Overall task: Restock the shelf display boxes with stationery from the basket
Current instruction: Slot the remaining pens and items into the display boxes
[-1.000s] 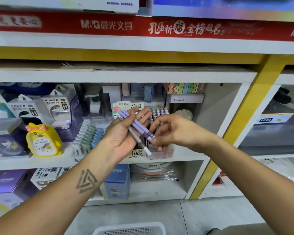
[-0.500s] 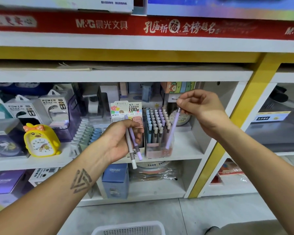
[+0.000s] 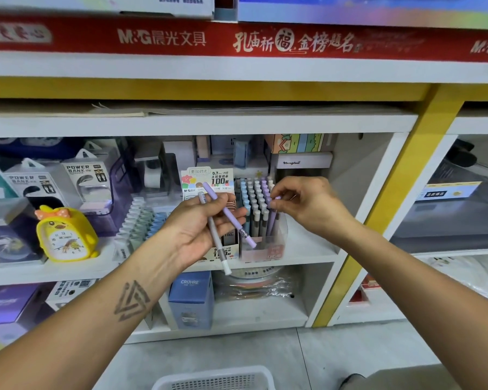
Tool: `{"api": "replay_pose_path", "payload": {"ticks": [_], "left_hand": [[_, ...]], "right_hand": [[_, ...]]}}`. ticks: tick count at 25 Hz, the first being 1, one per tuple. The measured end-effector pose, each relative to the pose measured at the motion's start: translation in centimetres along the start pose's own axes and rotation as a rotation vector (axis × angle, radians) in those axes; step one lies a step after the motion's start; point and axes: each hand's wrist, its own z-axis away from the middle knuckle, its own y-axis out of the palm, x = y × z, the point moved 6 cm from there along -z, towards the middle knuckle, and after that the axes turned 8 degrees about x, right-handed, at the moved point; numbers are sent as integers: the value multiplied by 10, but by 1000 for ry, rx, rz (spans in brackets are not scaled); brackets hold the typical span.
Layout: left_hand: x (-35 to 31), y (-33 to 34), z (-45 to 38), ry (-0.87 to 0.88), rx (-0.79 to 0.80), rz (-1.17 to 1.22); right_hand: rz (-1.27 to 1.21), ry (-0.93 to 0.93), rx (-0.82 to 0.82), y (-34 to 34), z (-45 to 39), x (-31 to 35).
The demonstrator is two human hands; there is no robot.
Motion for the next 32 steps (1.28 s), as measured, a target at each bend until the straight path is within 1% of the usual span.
{"api": "replay_pose_path", "payload": {"ticks": [3,8,9,11,12,13,14,15,16,17,18,19,20,21,23,24,26,28,30,32], "left_hand": [[-1,-1,-1,21,5,8],[-2,-1,-1,21,24,33],[-2,-2,0,19,24,37],[-2,-1,1,17,29,40],[-2,0,1,18,30,44],[-2,1,1,22,30,48],[-3,1,0,28,27,53],[-3,1,0,36,22,63],[-3,2,-1,45,16,76],[-4,2,-1,55,12,88],[-4,3,-2,63,14,95],[-4,5,-3,66,19,98],[-4,6,-2,63,23,90],[-4,8,-1,56,21,51],[-3,8,3,29,-3,-117],[-2,7,4,16,-11,-195],[-1,6,5,-13,-9,-288],[-2,6,5,-57,4,-300],[-1,7,5,-93,21,-220],[1,10,4,-90,40,-122]], "right_hand": [[-1,13,19,2,0,2],[-75,56,81,-1,-3,-2],[-47,57,98,0,-3,-3],[121,7,144,7,-3,1],[186,-16,151,10,-3,2],[190,-26,125,9,-2,5],[127,-20,87,6,-2,7],[2,3,70,4,-1,9],[-167,45,104,4,0,9],[-338,87,174,7,2,10],[-466,113,234,12,3,12],[-542,117,253,13,5,12],[-583,117,218,11,5,11],[-621,122,150,5,4,9],[-713,136,-1,-11,2,-1],[-768,137,-50,-19,2,-5],[-891,116,-99,-32,0,-12],[-959,89,-126,-41,1,-15],[-879,82,-153,-45,2,-15],[-692,77,-171,-44,3,-13]]}}
